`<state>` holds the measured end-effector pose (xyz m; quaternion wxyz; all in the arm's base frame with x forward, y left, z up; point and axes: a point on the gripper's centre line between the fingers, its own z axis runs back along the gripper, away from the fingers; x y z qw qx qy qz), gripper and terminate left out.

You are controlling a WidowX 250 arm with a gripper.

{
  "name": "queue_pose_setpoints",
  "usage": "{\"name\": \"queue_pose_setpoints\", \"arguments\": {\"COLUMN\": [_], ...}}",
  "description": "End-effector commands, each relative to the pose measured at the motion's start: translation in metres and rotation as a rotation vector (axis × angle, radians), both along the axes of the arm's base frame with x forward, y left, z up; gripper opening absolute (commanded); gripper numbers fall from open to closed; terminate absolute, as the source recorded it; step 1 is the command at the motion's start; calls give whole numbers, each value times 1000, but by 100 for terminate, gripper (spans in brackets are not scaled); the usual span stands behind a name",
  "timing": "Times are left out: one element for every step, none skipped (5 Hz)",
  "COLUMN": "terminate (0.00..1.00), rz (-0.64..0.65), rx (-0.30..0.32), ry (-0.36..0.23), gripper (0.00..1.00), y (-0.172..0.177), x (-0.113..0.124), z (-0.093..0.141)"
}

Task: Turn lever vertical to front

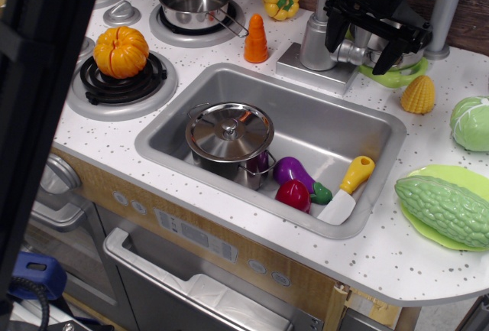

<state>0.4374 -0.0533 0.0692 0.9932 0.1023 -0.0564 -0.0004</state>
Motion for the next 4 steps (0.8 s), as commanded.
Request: {"name": "queue_pose_setpoints", "arguments": {"terminate": [0, 0, 0, 0], "rz": [0, 6, 12, 12], "rx": [0, 1, 2, 3], "ry": [0, -59, -118, -187], "gripper": [100, 100, 100, 100], "y": [0, -1, 0, 0], "x": [0, 5, 10, 17], "z": [0, 14, 29, 43]}}
